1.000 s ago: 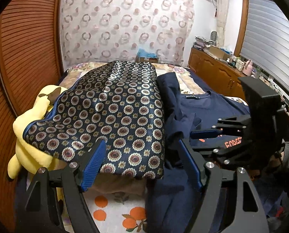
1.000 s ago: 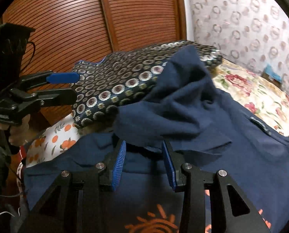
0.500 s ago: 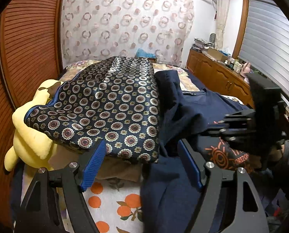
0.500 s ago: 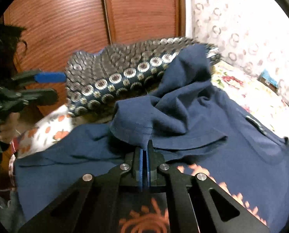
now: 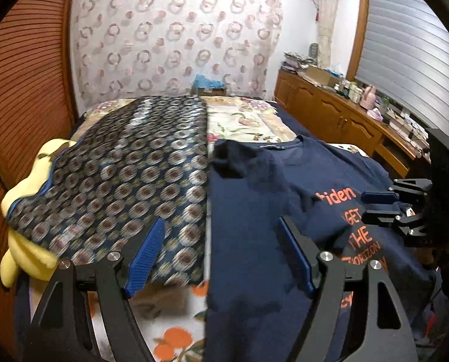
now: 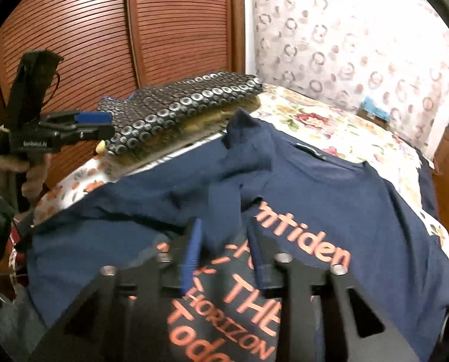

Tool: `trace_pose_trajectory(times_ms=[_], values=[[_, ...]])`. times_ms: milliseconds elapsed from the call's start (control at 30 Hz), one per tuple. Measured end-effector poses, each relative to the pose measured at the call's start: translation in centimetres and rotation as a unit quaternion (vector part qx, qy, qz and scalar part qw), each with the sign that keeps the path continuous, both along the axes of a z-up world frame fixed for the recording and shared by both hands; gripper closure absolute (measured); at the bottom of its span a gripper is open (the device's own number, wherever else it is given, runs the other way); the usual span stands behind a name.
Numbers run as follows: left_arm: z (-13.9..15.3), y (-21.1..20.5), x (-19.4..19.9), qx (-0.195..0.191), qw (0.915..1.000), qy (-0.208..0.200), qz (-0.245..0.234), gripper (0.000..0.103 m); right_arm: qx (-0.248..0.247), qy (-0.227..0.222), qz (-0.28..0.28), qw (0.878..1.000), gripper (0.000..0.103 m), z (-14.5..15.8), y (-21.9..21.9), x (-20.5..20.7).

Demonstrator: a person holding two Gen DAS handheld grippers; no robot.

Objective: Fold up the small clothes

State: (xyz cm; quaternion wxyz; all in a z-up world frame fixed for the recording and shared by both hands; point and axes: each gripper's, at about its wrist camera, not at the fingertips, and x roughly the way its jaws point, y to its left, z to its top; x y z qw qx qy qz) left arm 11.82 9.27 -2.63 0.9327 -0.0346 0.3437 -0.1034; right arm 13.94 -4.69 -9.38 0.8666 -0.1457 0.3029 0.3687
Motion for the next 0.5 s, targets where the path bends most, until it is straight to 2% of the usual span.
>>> trace_pose_trajectory(times_ms=[167, 200, 333, 400, 500], values=[[-0.2, -3.1, 3.1, 0.006, 0.9991, 0.015, -0.039, 0.026, -0.01, -0.003, -0.05, 0.999, 0.059, -0.8, -1.3, 1.8], [-0.4, -3.8, 4.0, 0.004, 0.9985, 0.022, -0.05, 0.028, -0.012, 0.0, -0.064, 0.998, 0.059, -1.3, -1.5, 2.7], [-1.6, -6.3, 7.6, 0.007, 0.9949, 0.059, -0.081, 0.049, -0.026, 0.011, -0.108, 0.994, 0.058, -2.4, -1.0, 5.1], [-2.4, -7.3, 9.5, 0.013, 0.993, 0.079, -0.087, 0.053, -0.03, 0.02, -0.118, 0.992, 0.058, -3.4, -0.9, 6.2], [-3.4, -8.2, 11.4, 0.016, 0.9904, 0.103, -0.091, 0.054, -0.034, 0.029, -0.124, 0.991, 0.058, -3.7, -1.2, 6.5]])
